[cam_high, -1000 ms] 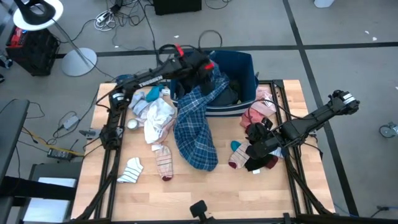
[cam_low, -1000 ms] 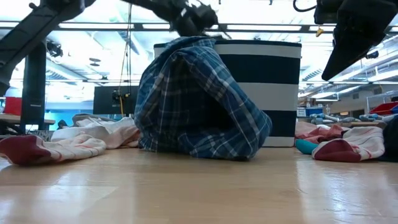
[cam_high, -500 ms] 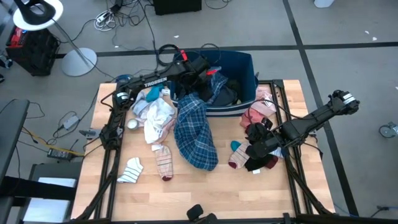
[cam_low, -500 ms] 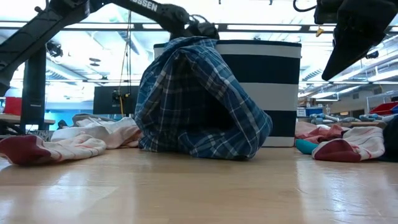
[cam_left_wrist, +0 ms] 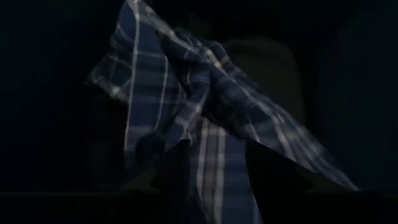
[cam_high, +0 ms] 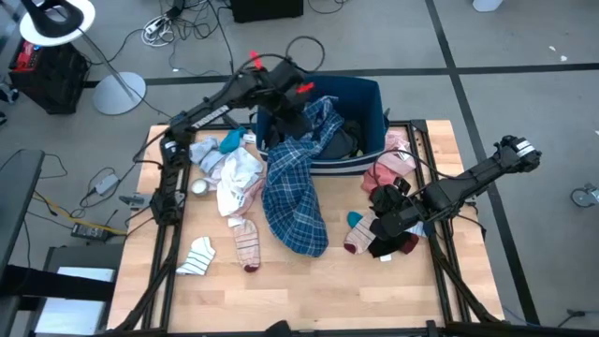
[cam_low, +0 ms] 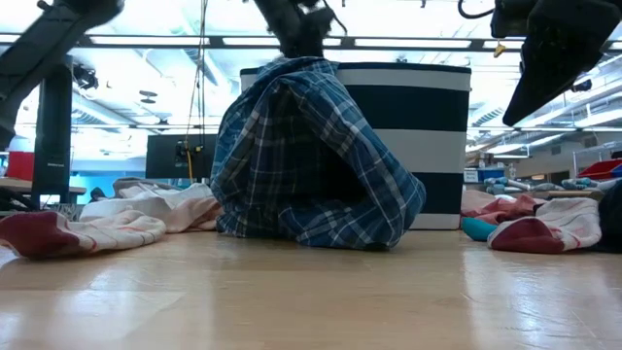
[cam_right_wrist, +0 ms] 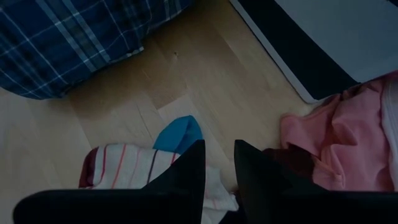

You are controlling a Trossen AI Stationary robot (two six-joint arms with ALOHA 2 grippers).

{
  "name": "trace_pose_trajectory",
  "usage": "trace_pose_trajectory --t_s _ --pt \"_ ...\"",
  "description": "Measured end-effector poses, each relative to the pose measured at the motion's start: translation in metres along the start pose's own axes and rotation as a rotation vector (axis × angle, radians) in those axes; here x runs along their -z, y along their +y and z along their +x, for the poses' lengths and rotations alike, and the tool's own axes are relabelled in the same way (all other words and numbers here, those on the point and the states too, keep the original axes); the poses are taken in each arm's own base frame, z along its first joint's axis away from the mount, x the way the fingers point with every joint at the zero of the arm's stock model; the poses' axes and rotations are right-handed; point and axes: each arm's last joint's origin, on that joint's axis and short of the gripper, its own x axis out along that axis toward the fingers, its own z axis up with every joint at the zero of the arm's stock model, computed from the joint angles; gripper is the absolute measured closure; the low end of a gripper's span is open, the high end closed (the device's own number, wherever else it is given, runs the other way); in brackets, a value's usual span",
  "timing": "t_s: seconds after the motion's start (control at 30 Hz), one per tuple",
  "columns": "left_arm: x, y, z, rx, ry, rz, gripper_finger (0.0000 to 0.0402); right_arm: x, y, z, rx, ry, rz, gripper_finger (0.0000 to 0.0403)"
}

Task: Sort clothes
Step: Put the blue patterned pants into the blue bin

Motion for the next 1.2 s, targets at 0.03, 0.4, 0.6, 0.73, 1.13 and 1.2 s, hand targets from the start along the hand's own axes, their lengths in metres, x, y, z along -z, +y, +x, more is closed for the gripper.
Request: trace_pose_trajectory --t_s 0.03,0.4,0.6,0.73,1.13,1.2 --pt "0.001 -0.003 -0.009 0.001 -0.006 0.006 0.0241 0.0 0.0 0.0 0.001 0.0 0.0 0.0319" --pt "0.025 -0.073 -0.08 -0.044 -0.086 0.157 0.0245 0.0 0.0 0.0 -0.009 0.005 0.004 0.0319" --pt "0.051 -0.117 -0.087 -0.129 0.004 0.222 0.0245 0.001 0.002 0.0 -0.026 0.016 0.02 0.0319" --pt "0.068 -0.139 -0.091 -0.222 0.019 0.243 0.0245 0.003 0.004 -0.002 -0.048 0.023 0.034 0.0319" --pt "0.158 -0.165 -0.073 -0.264 0.008 0.242 0.0245 0.003 0.014 -0.002 -0.089 -0.007 0.04 0.0319" --pt "0.179 -0.162 -0.066 -0.253 0.002 0.213 0.0245 0.002 0.016 0.0 -0.077 -0.018 0.039 0.0319"
